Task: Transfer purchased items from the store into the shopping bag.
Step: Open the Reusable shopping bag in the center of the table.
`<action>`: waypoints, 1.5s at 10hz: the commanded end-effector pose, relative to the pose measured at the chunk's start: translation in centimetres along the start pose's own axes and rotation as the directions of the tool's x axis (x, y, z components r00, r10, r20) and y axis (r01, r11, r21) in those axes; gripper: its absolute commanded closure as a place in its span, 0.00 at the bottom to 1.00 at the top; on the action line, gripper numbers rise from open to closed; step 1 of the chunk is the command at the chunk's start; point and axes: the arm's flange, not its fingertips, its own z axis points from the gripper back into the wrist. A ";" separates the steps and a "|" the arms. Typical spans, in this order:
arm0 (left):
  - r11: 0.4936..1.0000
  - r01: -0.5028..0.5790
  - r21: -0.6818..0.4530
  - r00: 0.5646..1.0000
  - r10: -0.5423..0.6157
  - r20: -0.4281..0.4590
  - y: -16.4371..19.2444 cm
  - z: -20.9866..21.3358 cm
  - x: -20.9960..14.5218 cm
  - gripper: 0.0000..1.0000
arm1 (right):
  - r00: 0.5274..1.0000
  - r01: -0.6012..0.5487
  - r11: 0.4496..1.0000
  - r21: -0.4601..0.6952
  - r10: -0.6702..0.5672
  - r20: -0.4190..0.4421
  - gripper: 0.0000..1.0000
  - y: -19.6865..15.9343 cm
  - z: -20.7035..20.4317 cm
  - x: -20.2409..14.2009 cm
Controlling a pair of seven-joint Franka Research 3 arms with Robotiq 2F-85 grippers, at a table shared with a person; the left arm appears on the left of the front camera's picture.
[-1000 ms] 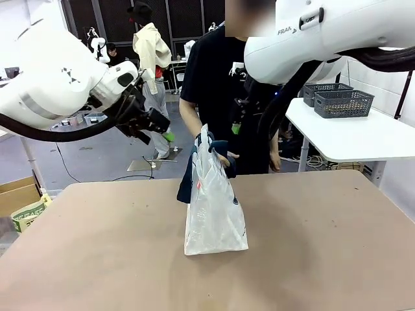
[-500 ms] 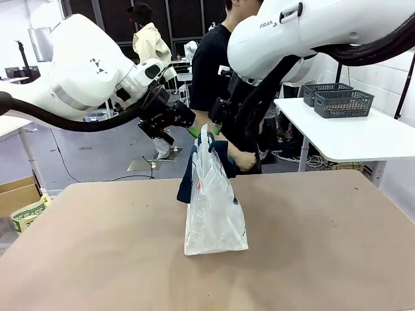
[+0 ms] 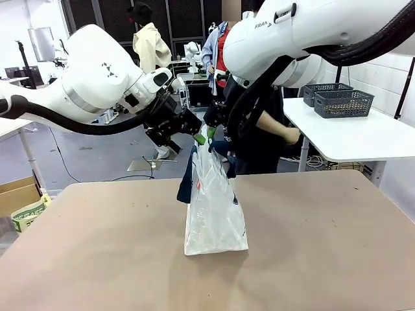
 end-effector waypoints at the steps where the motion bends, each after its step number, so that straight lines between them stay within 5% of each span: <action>1: 0.999 0.006 -0.052 1.000 -0.006 -0.011 0.6 0.2 0.1 0.00 | 1.000 -0.001 0.998 0.061 0.001 -0.009 0.00 -0.4 -0.4 0.6; 5: 0.997 -0.003 -0.078 0.999 0.000 -0.034 1.2 -0.6 -0.4 0.00 | 0.999 0.009 0.994 0.111 -0.004 -0.045 0.00 -1.0 -1.1 0.8; 11: 0.997 0.021 -0.076 0.999 -0.024 -0.043 0.8 -0.5 -0.7 0.00 | 1.000 -0.006 0.996 0.090 0.005 0.016 0.00 -0.1 0.1 0.3; 15: 0.997 0.009 -0.081 0.998 -0.013 -0.053 1.0 -0.5 -1.0 0.00 | 0.999 -0.006 0.995 0.097 0.012 -0.051 0.00 0.1 -1.6 -0.3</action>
